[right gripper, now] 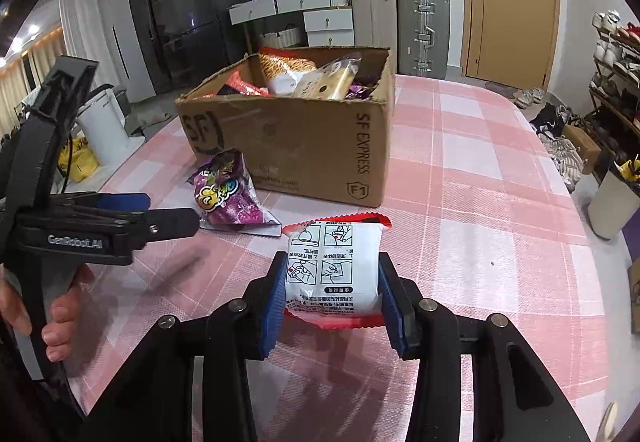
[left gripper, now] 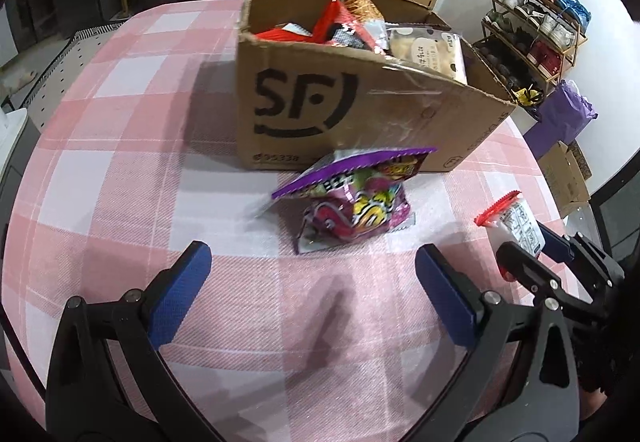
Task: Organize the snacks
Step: 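Grasp the purple candy bag with the left gripper while the right holds the white pack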
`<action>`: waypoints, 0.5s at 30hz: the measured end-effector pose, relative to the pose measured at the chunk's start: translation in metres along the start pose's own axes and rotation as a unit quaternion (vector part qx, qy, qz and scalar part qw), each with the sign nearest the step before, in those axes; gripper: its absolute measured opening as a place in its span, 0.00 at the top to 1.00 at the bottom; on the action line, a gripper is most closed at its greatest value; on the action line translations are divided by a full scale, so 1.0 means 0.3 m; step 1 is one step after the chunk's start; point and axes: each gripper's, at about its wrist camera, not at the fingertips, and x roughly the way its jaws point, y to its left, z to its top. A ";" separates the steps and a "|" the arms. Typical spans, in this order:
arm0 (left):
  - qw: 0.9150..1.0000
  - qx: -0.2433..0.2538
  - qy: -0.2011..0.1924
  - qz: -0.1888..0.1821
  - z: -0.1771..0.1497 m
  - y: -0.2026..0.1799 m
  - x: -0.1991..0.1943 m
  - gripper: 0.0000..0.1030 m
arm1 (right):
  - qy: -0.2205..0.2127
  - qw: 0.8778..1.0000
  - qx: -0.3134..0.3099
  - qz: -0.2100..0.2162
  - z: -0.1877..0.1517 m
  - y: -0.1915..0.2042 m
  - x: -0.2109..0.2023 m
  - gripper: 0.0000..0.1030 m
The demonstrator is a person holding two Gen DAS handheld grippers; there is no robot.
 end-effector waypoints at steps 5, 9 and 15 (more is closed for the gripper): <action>1.000 -0.002 0.003 0.006 0.030 -0.032 0.029 0.02 | -0.004 1.000 0.009 0.007 -0.005 -0.028 -0.007 0.59; 1.000 -0.010 0.011 0.002 0.051 -0.051 0.063 0.02 | -0.006 1.000 0.016 0.011 -0.012 -0.039 -0.010 0.59; 1.000 -0.016 0.015 0.000 0.085 -0.068 0.102 0.02 | -0.006 1.000 0.023 0.010 -0.017 -0.051 -0.003 0.59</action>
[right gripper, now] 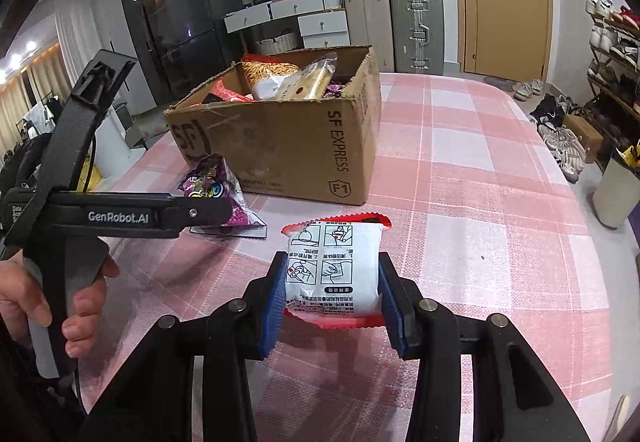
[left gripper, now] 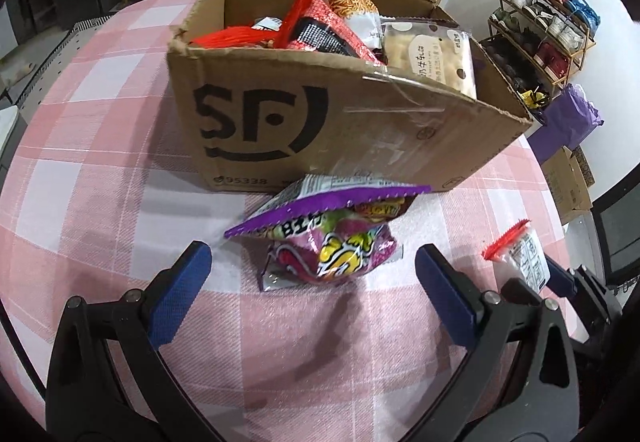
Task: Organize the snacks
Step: 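Grasp the purple candy bag with the left gripper while the right holds the white pack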
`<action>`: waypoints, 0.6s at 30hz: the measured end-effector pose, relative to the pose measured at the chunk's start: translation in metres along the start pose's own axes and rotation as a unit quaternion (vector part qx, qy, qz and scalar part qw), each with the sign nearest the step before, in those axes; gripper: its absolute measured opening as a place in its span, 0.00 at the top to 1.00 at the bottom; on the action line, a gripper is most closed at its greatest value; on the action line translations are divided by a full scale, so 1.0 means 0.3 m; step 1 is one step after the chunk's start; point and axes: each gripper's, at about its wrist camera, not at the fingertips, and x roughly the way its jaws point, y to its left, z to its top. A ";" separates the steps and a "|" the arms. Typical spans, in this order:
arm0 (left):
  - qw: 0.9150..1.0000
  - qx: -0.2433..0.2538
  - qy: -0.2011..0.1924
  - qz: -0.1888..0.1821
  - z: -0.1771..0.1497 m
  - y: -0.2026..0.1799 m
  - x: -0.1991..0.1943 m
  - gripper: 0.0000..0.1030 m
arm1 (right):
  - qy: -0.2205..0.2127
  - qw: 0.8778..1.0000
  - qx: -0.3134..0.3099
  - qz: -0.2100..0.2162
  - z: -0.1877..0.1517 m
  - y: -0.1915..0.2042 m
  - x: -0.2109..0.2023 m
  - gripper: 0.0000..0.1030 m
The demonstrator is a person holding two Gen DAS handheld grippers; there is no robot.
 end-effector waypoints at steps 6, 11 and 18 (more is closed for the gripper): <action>1.000 -0.019 -0.009 -0.011 0.018 0.011 0.011 0.24 | 0.001 1.000 0.003 0.001 -0.002 -0.007 0.006 0.59; 0.999 -0.019 -0.001 -0.044 0.023 0.020 0.028 0.58 | 0.001 1.000 0.003 0.000 -0.002 -0.005 0.006 0.59; 0.998 -0.005 0.004 -0.063 0.020 0.014 0.022 0.65 | 0.001 1.000 0.000 -0.002 0.000 0.003 0.002 0.59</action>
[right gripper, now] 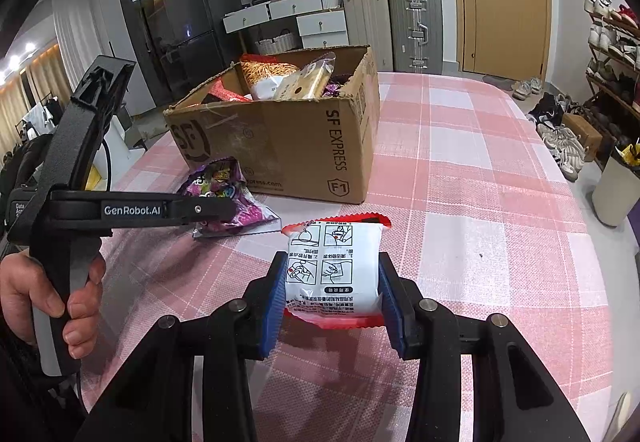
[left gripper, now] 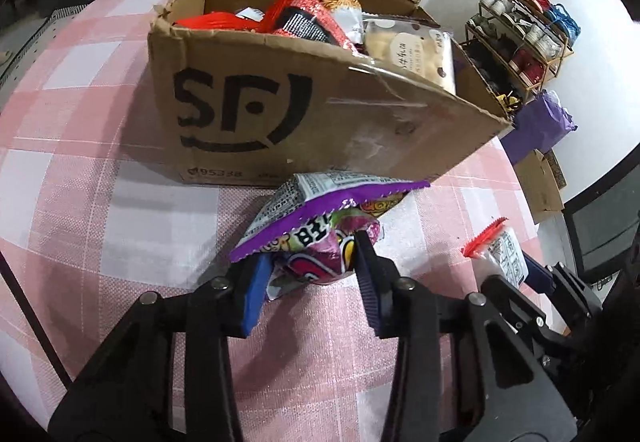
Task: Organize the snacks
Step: 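Grasp the purple candy bag with the left gripper while the right holds the white pack, then lift both held bags and carry them over the cardboard box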
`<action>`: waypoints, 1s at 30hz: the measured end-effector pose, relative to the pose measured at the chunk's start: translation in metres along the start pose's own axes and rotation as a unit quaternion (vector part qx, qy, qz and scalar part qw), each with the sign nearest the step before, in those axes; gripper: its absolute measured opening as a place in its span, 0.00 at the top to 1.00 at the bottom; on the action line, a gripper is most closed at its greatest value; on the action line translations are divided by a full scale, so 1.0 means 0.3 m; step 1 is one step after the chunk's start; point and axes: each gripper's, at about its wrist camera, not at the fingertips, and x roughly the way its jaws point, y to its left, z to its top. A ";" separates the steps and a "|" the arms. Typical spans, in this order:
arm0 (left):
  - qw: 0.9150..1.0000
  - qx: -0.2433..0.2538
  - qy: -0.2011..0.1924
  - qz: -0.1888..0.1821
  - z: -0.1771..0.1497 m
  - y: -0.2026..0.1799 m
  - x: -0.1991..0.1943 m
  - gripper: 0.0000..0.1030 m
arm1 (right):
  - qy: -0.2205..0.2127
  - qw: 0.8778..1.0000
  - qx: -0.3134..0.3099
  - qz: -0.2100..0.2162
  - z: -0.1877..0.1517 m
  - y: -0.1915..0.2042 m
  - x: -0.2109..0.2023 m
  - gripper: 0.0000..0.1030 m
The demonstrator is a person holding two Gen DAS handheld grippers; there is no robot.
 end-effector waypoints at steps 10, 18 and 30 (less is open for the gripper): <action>1.000 0.007 -0.005 -0.008 -0.028 -0.003 -0.032 0.67 | -0.004 1.000 -0.003 -0.003 0.006 0.019 -0.018 0.59; 1.000 0.016 -0.015 -0.006 -0.056 0.021 -0.090 0.67 | -0.004 1.000 -0.008 -0.007 0.008 0.038 -0.024 0.58; 0.998 0.040 -0.050 -0.005 -0.045 0.024 -0.255 0.67 | -0.018 1.000 -0.017 -0.005 0.051 0.074 -0.071 0.58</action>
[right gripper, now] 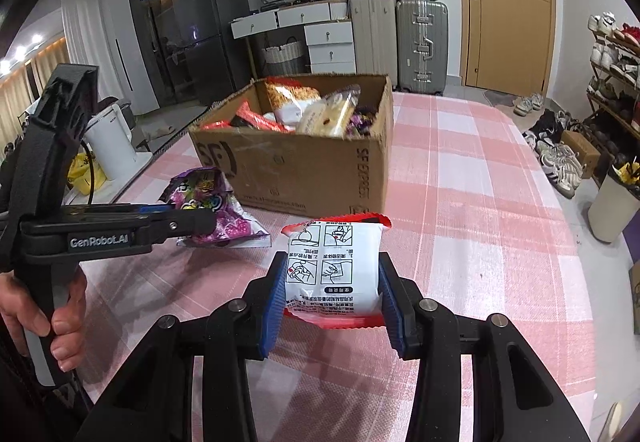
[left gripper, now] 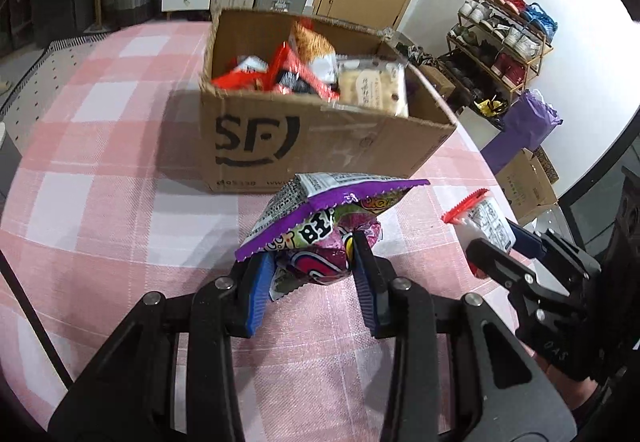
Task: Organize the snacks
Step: 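Lift both held bags and carry them over the cardboard box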
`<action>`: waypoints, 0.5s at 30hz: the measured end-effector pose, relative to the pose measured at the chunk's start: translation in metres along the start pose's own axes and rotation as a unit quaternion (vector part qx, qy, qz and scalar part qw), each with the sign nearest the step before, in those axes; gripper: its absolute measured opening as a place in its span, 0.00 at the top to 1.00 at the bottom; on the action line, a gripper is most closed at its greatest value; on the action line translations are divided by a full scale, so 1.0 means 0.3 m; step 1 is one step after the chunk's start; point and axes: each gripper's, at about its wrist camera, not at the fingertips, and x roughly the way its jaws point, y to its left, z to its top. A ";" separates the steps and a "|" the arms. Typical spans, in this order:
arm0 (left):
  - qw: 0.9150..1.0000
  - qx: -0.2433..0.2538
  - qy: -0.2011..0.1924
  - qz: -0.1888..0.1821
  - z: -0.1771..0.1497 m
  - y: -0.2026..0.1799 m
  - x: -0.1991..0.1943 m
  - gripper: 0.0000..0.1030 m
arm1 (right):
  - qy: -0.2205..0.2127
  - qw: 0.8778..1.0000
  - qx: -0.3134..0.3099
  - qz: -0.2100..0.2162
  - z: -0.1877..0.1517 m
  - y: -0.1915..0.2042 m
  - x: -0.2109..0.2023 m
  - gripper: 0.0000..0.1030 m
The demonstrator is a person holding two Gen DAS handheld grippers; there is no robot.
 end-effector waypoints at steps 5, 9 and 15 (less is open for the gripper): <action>1.000 0.020 -0.020 0.001 0.043 0.013 -0.100 0.67 | -0.015 1.000 -0.011 0.004 0.052 0.021 -0.039 0.58; 0.999 0.029 -0.034 -0.005 0.089 0.019 -0.195 0.67 | -0.026 0.999 -0.026 0.006 0.102 0.043 -0.062 0.58; 0.998 0.037 -0.054 -0.022 0.180 0.022 -0.302 0.67 | -0.046 0.998 -0.045 0.013 0.197 0.065 -0.098 0.58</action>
